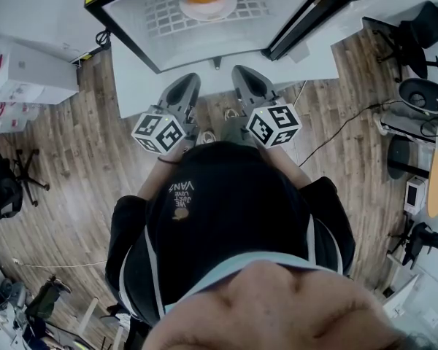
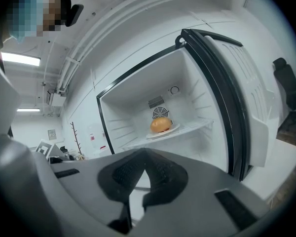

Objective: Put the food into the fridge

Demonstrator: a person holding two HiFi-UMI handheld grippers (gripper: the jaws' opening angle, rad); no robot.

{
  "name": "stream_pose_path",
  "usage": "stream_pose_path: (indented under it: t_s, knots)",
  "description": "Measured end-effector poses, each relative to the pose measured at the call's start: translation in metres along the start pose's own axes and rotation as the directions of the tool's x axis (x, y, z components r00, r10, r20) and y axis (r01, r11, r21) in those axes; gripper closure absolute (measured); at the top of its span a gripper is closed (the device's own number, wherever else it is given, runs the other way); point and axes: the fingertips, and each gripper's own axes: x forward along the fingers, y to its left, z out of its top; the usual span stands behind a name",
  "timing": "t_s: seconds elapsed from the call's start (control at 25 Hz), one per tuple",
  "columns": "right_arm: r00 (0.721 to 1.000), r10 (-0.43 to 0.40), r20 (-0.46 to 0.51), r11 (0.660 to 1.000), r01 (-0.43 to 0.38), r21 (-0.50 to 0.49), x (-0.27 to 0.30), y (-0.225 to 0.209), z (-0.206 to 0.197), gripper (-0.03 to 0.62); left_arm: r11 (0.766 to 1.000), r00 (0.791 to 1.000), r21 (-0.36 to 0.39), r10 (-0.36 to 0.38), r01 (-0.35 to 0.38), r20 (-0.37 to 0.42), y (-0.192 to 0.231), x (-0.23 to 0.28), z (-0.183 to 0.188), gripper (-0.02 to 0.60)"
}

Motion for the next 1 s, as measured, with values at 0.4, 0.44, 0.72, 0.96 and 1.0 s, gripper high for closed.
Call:
stream_pose_path:
  t_s: [0.4, 0.44, 0.72, 0.96, 1.0]
  knots:
    - [1.000, -0.015, -0.004, 0.999, 0.015, -0.033, -0.0036, -0.0008, 0.0020, 0.582, 1.000, 1.000, 0.011, -0.003, 0.003, 0.003, -0.0025, -0.0005, 0.0009, 0.555]
    - [1.000, -0.015, -0.006, 0.999, 0.014, -0.037, -0.0035, -0.0007, 0.0019, 0.582, 1.000, 1.000, 0.012, -0.003, 0.003, 0.003, -0.0024, -0.0004, 0.0011, 0.555]
    - [1.000, -0.015, -0.018, 0.999, 0.014, -0.047, -0.0022, 0.0006, 0.0011, 0.582, 1.000, 1.000, 0.009, 0.001, -0.001, 0.009, -0.0015, -0.0010, 0.0030, 0.555]
    - [1.000, -0.014, -0.020, 0.999, 0.013, -0.051, -0.0010, 0.0001, 0.0016, 0.582, 1.000, 1.000, 0.007, 0.004, -0.004, 0.013, -0.0007, -0.0004, 0.0039, 0.555]
    - [1.000, -0.015, -0.020, 0.999, 0.014, -0.051, -0.0009, -0.0001, 0.0017, 0.582, 1.000, 1.000, 0.007, 0.004, -0.004, 0.013, -0.0004, -0.0003, 0.0040, 0.555]
